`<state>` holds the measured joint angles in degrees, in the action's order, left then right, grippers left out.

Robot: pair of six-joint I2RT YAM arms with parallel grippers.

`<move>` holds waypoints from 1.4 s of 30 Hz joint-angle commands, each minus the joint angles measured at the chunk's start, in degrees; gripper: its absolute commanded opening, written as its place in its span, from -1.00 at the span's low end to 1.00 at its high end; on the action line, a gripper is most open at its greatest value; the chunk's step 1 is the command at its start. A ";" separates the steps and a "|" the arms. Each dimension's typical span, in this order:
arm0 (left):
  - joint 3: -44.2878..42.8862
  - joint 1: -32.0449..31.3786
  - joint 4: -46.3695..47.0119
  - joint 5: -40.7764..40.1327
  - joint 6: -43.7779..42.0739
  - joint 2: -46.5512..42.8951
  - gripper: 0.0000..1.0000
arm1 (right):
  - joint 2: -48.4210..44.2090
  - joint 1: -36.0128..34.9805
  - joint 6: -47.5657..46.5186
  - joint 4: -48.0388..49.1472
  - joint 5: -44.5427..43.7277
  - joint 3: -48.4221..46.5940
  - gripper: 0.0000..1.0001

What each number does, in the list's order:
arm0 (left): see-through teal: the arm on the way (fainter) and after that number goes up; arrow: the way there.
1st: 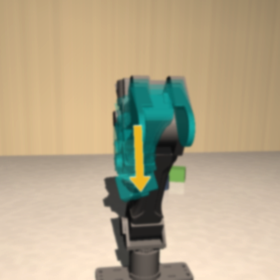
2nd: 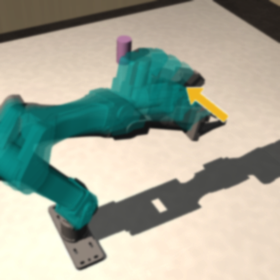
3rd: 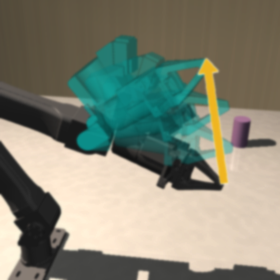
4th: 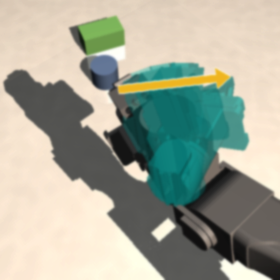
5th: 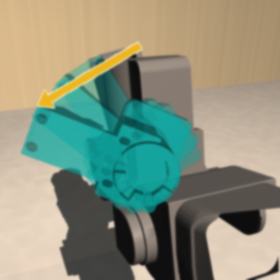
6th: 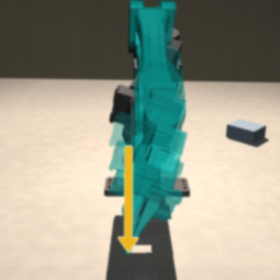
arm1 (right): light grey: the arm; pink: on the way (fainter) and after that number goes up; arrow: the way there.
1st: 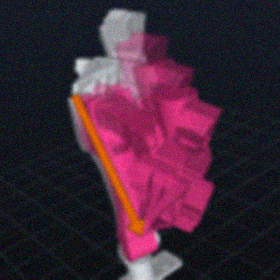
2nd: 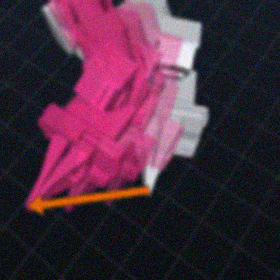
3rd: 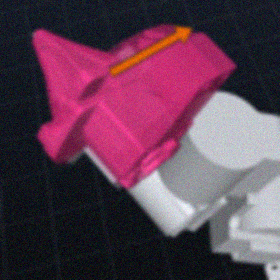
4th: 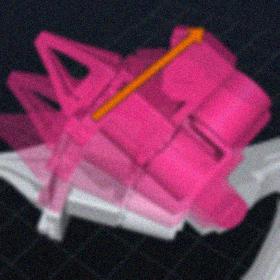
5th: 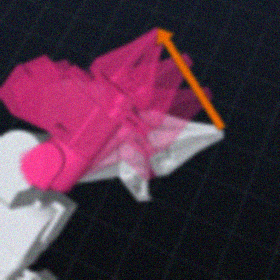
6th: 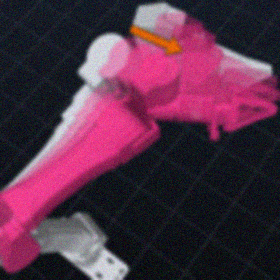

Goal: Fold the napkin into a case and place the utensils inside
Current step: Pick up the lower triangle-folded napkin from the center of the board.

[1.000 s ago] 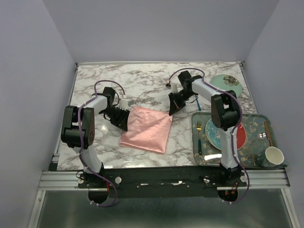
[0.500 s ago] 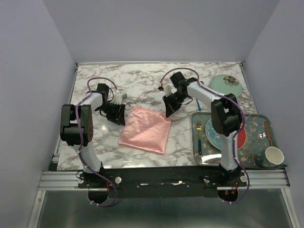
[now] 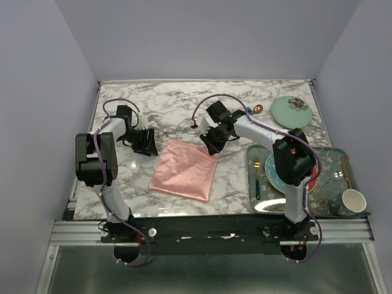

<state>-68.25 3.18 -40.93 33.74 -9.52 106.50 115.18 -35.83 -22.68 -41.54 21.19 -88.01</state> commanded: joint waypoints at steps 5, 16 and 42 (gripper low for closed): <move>1.27 0.95 1.55 13.17 -1.03 -3.22 -0.09 | -4.34 -1.61 -7.02 6.73 -2.47 2.49 -0.99; 1.01 0.95 8.58 18.91 16.99 -0.68 -0.20 | -1.80 1.38 -0.44 7.79 -9.75 3.45 -0.99; -0.49 -14.17 8.57 18.30 25.33 7.32 -0.43 | -5.83 6.83 8.71 7.88 -2.83 9.78 -0.99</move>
<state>-69.95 -11.42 -33.78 52.56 11.77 111.63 112.05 -28.86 -14.31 -34.09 13.91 -77.87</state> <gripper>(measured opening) 0.284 0.014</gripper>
